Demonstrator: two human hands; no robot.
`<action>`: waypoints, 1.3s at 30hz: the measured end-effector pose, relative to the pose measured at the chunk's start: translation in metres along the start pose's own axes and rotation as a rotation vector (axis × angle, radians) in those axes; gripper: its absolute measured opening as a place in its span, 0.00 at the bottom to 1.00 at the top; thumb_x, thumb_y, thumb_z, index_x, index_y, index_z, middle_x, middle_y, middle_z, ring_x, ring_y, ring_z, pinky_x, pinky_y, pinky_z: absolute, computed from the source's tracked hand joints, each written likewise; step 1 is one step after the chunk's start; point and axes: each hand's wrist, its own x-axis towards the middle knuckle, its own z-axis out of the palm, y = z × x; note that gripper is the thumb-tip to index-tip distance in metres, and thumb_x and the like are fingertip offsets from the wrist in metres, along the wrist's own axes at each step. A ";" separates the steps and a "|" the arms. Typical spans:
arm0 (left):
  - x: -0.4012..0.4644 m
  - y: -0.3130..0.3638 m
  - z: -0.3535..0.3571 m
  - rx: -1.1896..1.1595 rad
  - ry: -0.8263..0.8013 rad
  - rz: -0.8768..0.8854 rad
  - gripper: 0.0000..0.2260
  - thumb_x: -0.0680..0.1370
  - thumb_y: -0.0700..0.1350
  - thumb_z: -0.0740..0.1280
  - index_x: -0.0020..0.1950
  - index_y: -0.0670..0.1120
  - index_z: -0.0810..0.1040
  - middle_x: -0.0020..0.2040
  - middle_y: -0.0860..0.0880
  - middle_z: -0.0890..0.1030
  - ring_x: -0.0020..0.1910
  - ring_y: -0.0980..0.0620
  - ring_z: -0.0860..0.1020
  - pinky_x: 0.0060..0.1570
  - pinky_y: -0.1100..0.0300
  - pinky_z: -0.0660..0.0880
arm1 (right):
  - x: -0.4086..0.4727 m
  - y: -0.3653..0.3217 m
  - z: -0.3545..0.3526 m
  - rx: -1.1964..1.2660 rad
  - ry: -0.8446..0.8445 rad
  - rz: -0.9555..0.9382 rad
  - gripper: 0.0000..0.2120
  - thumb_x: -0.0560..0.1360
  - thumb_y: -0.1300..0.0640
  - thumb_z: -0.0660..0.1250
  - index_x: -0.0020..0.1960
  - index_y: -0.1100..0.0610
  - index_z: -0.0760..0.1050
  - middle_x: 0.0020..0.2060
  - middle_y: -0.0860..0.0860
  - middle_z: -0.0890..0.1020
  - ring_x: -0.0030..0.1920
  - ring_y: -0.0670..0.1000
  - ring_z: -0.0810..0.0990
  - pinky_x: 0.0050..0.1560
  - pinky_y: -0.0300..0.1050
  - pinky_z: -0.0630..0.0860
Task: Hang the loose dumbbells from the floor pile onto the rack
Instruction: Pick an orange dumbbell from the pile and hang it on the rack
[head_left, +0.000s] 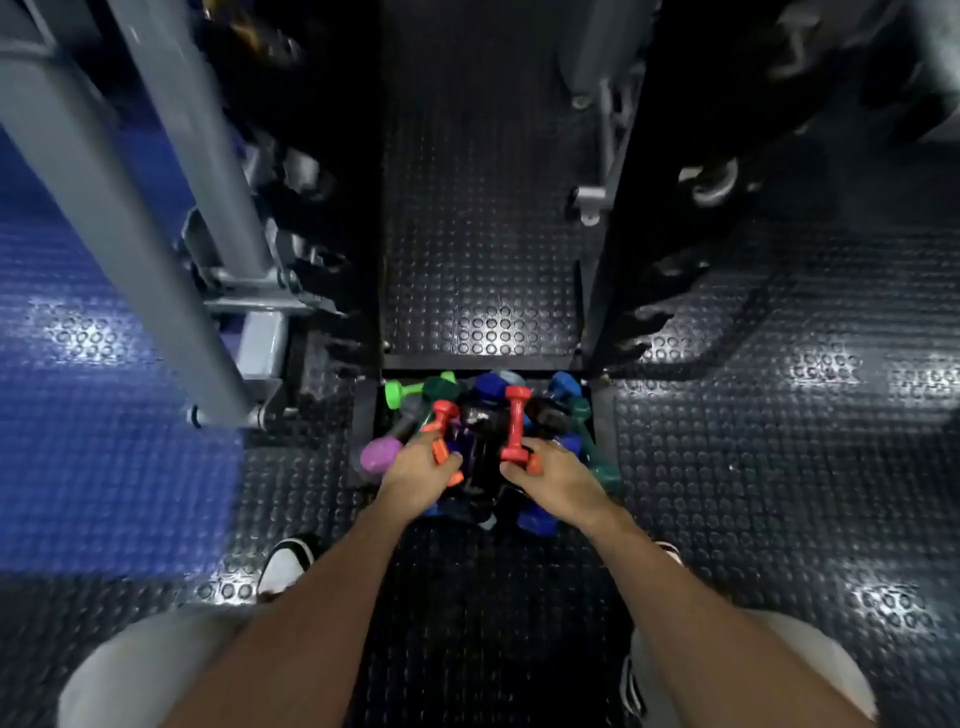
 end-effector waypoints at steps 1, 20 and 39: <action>0.010 -0.006 0.007 -0.017 0.017 0.004 0.13 0.79 0.50 0.68 0.60 0.44 0.79 0.52 0.43 0.83 0.52 0.42 0.81 0.46 0.55 0.70 | 0.009 0.006 0.010 -0.001 0.011 -0.022 0.35 0.73 0.26 0.62 0.72 0.45 0.73 0.62 0.47 0.81 0.61 0.52 0.81 0.60 0.51 0.78; 0.090 -0.054 0.056 0.098 0.123 0.088 0.14 0.82 0.40 0.59 0.65 0.50 0.75 0.57 0.48 0.77 0.48 0.49 0.79 0.48 0.56 0.79 | 0.052 0.035 0.119 0.082 0.036 -0.070 0.23 0.80 0.46 0.66 0.74 0.51 0.73 0.69 0.50 0.78 0.66 0.52 0.77 0.67 0.49 0.74; 0.057 -0.050 -0.030 -0.365 -0.118 0.108 0.05 0.74 0.36 0.72 0.48 0.40 0.80 0.39 0.42 0.82 0.34 0.47 0.81 0.36 0.54 0.80 | 0.064 -0.014 0.132 0.526 0.231 -0.066 0.13 0.80 0.61 0.69 0.64 0.55 0.78 0.49 0.50 0.84 0.46 0.44 0.84 0.47 0.35 0.78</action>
